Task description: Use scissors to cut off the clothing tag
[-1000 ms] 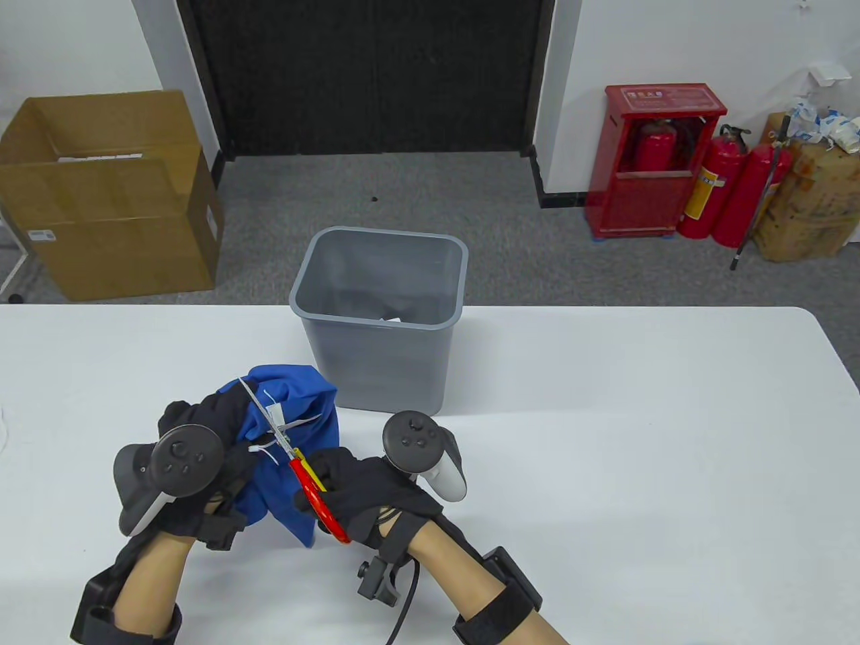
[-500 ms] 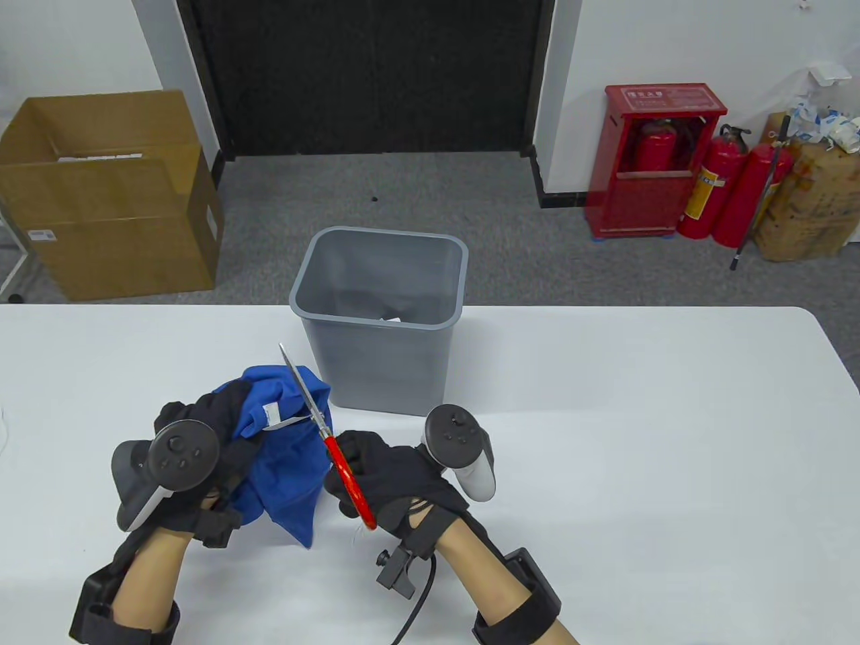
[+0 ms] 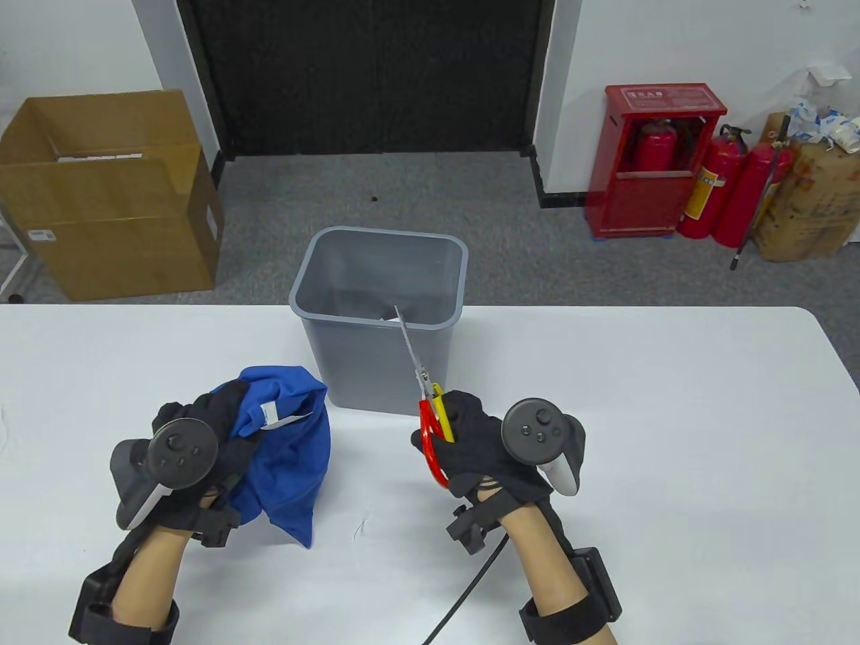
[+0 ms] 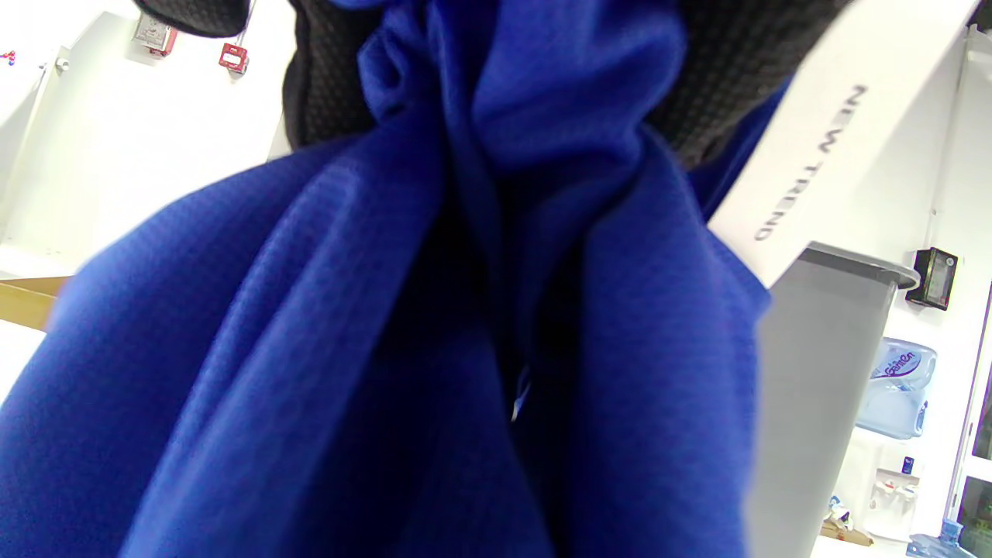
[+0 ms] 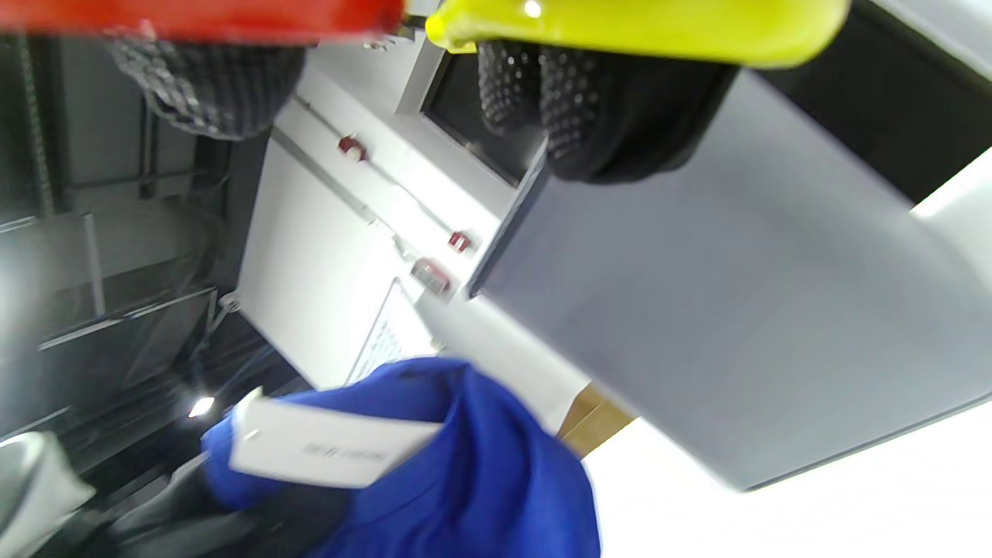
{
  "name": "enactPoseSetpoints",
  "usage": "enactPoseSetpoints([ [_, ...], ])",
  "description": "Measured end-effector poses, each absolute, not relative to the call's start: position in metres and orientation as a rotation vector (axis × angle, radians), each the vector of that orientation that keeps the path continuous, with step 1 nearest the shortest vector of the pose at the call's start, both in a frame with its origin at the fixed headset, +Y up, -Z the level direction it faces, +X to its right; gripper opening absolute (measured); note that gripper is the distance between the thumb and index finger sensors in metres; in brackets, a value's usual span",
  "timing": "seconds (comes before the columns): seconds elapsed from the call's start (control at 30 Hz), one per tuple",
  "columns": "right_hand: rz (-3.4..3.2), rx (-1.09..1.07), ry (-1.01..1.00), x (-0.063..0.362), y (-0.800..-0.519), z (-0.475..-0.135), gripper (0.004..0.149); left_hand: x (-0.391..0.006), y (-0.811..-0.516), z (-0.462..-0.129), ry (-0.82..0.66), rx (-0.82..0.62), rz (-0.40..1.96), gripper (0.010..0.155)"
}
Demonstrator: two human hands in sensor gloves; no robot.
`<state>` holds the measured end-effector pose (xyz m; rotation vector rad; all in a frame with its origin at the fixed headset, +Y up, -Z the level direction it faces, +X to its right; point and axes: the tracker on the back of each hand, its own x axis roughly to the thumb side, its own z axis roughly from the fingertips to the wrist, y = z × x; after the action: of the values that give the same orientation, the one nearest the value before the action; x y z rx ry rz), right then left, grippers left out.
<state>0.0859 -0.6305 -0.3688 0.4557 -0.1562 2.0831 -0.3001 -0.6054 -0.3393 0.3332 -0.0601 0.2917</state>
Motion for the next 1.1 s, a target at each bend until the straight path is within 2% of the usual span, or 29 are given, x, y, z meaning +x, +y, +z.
enactPoseSetpoints([
  [0.23, 2.153, 0.257, -0.311, 0.128, -0.665, -0.375, 0.083, -0.301, -0.607, -0.34, -0.048, 0.323, 0.286, 0.065],
  [0.43, 2.354, 0.037, -0.305, 0.158, -0.693, -0.379, 0.082, -0.303, -0.609, -0.342, -0.034, 0.313, 0.279, 0.065],
  [0.77, 2.885, -0.25, -0.083, 0.18, -0.743, -0.389, 0.076, -0.305, -0.611, -0.344, -0.023, 0.305, 0.271, 0.065],
  [1.1, 3.114, -0.402, 0.094, 0.189, -0.766, -0.395, 0.07, -0.307, -0.612, -0.345, -0.014, 0.303, 0.272, 0.065],
])
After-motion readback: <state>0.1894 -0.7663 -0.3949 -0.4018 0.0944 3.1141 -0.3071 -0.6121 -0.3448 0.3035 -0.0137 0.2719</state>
